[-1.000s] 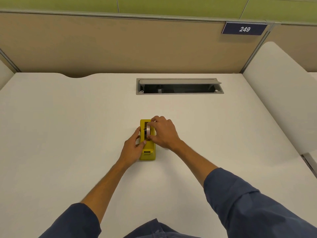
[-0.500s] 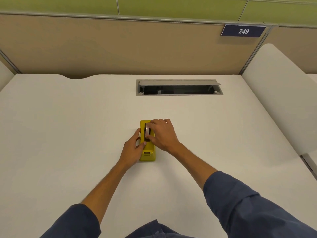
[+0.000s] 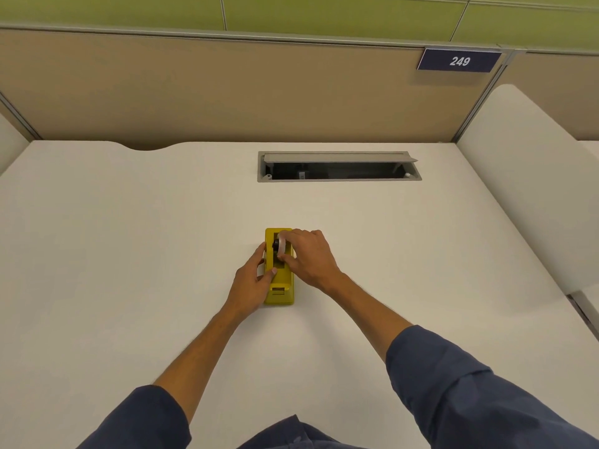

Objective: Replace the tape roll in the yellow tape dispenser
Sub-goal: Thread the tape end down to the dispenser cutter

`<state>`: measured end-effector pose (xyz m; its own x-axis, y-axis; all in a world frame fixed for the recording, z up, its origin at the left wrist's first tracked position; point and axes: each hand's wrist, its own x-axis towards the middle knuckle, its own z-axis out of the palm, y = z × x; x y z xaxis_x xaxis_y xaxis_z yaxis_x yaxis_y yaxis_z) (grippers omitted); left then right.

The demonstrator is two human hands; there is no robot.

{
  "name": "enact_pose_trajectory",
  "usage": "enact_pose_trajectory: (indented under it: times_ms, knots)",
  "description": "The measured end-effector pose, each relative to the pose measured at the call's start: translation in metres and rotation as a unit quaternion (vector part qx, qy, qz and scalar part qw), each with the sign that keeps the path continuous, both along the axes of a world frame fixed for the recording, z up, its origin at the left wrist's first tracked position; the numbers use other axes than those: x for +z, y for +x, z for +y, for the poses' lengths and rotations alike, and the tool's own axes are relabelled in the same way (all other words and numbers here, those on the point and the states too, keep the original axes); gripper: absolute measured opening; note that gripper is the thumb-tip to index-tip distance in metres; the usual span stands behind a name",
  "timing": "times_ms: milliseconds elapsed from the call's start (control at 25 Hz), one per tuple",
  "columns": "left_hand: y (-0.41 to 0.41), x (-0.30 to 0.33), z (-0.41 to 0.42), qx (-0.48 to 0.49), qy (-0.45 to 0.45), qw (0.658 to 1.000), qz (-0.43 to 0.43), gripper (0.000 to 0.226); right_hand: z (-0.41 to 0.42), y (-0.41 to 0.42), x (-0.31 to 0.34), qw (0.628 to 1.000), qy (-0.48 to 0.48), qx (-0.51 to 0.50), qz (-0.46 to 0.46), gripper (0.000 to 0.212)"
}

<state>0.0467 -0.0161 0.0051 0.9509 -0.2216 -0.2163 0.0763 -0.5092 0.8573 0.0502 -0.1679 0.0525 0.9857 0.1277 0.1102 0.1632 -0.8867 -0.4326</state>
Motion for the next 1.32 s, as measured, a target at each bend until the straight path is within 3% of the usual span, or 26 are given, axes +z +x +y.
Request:
enact_pose_trajectory:
  times_ms: [240, 440, 560, 760, 920, 1120, 1320]
  knots:
    - [-0.001, 0.002, 0.001, -0.002, -0.009, 0.998, -0.054, 0.070, -0.003, -0.006, 0.008, 0.997, 0.066, -0.017, -0.029, 0.027]
    - [-0.003, 0.014, -0.002, -0.020, -0.058, 0.984, -0.166, 0.057, 0.000, -0.017, 0.016, 0.956, 0.278, -0.090, 0.029, 0.013]
    - [-0.003, 0.019, -0.003, -0.013, -0.075, 0.978, -0.194, 0.046, -0.001, -0.020, 0.019, 0.932, 0.345, -0.097, 0.049, 0.010]
    - [-0.004, 0.028, 0.001, -0.010, -0.077, 0.986, -0.145, 0.035, -0.004, -0.023, 0.017, 0.922, 0.360, -0.122, 0.070, 0.016]
    - [-0.001, 0.034, 0.006, -0.024, -0.113, 0.990, -0.083, 0.033, -0.010, -0.025, 0.013, 0.951, 0.277, -0.130, 0.051, 0.042]
    - [0.003, 0.040, 0.010, -0.042, -0.108, 0.992, -0.044, 0.036, -0.016, -0.029, 0.013, 0.960, 0.273, -0.023, 0.060, 0.035]
    - [0.005, 0.046, 0.013, -0.086, -0.135, 0.987, -0.008, 0.037, -0.020, -0.026, 0.010, 0.950, 0.305, -0.012, 0.063, 0.024]
